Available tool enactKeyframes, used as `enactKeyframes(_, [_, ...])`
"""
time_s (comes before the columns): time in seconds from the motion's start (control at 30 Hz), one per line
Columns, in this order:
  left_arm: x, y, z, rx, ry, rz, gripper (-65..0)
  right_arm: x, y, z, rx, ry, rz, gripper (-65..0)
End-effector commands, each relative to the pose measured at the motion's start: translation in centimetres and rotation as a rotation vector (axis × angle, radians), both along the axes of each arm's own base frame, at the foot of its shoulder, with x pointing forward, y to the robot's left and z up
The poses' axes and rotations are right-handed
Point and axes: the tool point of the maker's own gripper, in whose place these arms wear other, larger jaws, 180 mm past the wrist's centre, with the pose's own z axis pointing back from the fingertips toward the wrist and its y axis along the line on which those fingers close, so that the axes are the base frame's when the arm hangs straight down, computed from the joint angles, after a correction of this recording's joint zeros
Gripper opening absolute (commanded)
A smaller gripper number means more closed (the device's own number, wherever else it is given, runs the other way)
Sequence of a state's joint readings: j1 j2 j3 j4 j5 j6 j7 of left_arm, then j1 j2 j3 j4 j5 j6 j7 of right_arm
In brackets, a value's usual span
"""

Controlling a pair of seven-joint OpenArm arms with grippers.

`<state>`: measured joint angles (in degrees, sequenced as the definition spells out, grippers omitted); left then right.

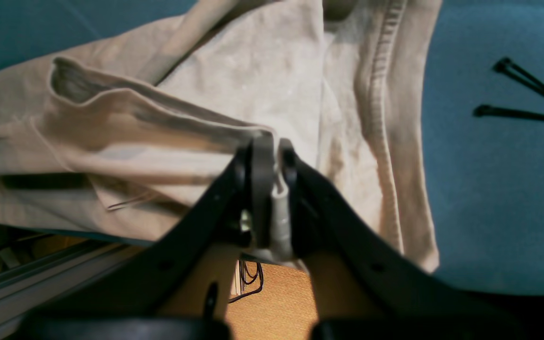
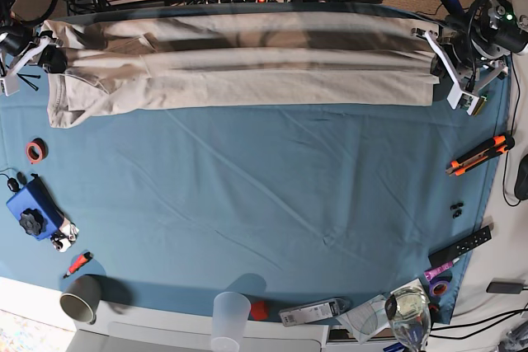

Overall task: Fold the T-shirt properly
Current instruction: 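Fold the lifted side over onto the shirt body, forming a long strip, then release the left gripper and raise it off the strip's hem end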

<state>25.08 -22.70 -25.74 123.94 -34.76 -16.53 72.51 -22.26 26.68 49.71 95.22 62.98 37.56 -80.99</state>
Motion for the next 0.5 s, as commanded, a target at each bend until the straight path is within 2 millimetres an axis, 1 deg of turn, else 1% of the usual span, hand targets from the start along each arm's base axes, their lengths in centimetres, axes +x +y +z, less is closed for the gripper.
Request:
enactKeyframes(0.0, [0.3, 0.5, 0.6, 0.023, -0.024, -0.002, -51.7, 0.7, -0.7, 1.4, -0.031, -0.038, 0.01, -65.0])
enactKeyframes(0.07, [0.3, 0.5, 0.6, 0.023, -0.023, -0.002, -43.0, 0.7, -0.7, 1.4, -0.031, -0.038, 0.01, -64.7])
enactKeyframes(0.13, [0.2, 0.5, 0.6, 0.023, -0.021, -0.002, -38.2, 0.7, -0.7, 1.4, -0.031, -0.038, 0.01, -56.6])
enactKeyframes(0.2, [0.0, 0.5, 0.4, 0.022, -0.013, -0.002, -37.8, 0.7, -0.7, 1.4, -0.031, -0.038, 0.01, -50.1])
enactKeyframes(0.27, [-0.4, 0.3, 0.3, 0.015, -0.005, -0.004, -37.9, 0.7, -0.7, 1.4, -0.03, -0.039, 0.01, -46.1])
enactKeyframes(0.4, [0.0, 0.0, 0.4, -0.01, -0.039, 0.019, -37.9, 0.8, -0.5, 1.5, -0.02, -0.046, 0.008, -46.0])
enactKeyframes(0.47, [0.3, -0.7, 0.4, -0.042, -0.055, 0.04, -37.8, 0.9, -0.4, 1.6, -0.011, -0.053, 0.011, -46.0])
